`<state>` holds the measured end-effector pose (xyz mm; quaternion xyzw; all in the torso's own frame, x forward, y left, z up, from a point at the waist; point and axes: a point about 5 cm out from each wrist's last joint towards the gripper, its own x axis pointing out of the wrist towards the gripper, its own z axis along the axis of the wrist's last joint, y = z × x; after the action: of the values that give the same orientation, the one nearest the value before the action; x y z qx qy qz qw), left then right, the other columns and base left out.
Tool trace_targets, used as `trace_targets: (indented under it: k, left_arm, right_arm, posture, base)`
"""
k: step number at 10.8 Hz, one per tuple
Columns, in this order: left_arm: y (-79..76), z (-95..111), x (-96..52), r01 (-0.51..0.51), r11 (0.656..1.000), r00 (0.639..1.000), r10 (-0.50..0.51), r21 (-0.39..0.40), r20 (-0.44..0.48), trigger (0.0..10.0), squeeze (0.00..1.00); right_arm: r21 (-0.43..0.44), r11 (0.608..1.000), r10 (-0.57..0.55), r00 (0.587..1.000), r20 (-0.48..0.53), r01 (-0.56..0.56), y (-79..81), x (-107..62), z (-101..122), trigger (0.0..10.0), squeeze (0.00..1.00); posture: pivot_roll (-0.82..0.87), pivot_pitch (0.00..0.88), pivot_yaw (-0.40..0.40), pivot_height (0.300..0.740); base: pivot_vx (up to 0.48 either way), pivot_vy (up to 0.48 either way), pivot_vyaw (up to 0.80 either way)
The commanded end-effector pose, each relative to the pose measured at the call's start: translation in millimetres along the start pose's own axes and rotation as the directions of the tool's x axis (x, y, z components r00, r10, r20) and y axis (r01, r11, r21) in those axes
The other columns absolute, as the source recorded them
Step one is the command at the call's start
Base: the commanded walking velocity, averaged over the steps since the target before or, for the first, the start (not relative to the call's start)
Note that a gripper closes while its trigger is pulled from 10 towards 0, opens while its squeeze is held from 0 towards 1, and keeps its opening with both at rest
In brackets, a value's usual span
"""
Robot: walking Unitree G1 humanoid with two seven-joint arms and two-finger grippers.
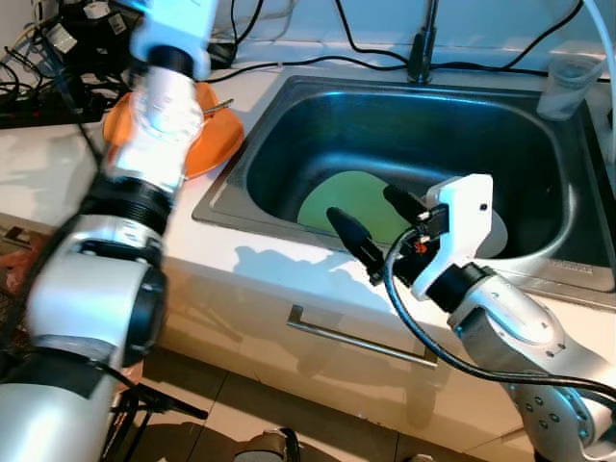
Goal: Kitchen organization
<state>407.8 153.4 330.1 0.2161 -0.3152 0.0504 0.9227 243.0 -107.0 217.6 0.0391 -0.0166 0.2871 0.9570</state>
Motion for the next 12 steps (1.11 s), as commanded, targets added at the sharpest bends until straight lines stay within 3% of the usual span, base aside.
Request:
trace_targets:
  k: [1, 2, 3, 4, 8, 10, 12]
  left_arm:
    - [3.0, 0.3, -0.3, -0.002, 1.0, 1.0, 0.002, -0.019, 0.002, 0.0, 0.0]
    - [-15.4, 7.3, -1.8, 0.044, 0.995, 0.999, -0.042, -0.087, 0.022, 0.0, 0.0]
    - [-20.1, 10.3, -1.7, 0.057, 0.992, 0.998, -0.054, -0.111, 0.029, 0.0, 0.0]
    - [-35.3, 22.4, -2.1, 0.108, 0.978, 0.993, -0.097, -0.179, 0.069, 0.0, 0.0]
    - [-62.0, 44.6, -7.4, 0.199, 0.946, 0.974, -0.162, -0.255, 0.157, 0.0, 0.0]
    - [-75.5, 38.1, -17.7, 0.228, 0.922, 0.972, -0.199, -0.313, 0.121, 0.0, 0.0]
    - [-81.8, 9.4, -34.0, 0.186, 0.898, 0.977, -0.211, -0.398, -0.019, 0.0, 0.0]
  right_arm:
    - [-0.011, 1.0, -0.006, 1.0, -0.012, 0.006, -0.1, 0.9, 0.8, 10.0, 0.0]
    - [-0.055, 0.997, -0.061, 0.997, -0.05, 0.058, -7.4, 0.0, -0.6, 10.0, 0.0]
    - [-0.063, 0.995, -0.075, 0.996, -0.053, 0.072, -9.4, -0.2, -0.5, 10.0, 0.0]
    - [-0.096, 0.988, -0.124, 0.99, -0.065, 0.117, -16.1, -2.2, 0.0, 10.0, 0.0]
    - [-0.122, 0.971, -0.216, 0.973, -0.074, 0.206, -28.8, -3.6, -0.7, 10.0, 0.0]
    - [-0.132, 0.967, -0.228, 0.97, -0.084, 0.216, -29.9, -2.9, -0.7, 10.0, 0.0]
    - [-0.172, 0.948, -0.291, 0.947, -0.135, 0.267, -39.9, -7.0, -5.6, 10.0, 0.0]
  posture:
    - [-0.09, 0.066, 0.124, 0.74]
    - [-0.09, 0.067, 0.122, 0.74]
    - [-0.1, 0.067, 0.124, 0.74]
    - [-0.1, 0.069, 0.125, 0.74]
    - [-0.12, 0.066, 0.132, 0.74]
    - [-0.12, 0.069, 0.131, 0.74]
    - [-0.13, 0.076, 0.121, 0.74]
  base:
    - [0.0, 0.0, 0.0]
    - [0.0, 0.0, 0.0]
    - [0.0, 0.0, 0.0]
    - [0.0, 0.0, 0.0]
    - [0.0, 0.0, 0.0]
    - [0.0, 0.0, 0.0]
    - [0.0, 0.0, 0.0]
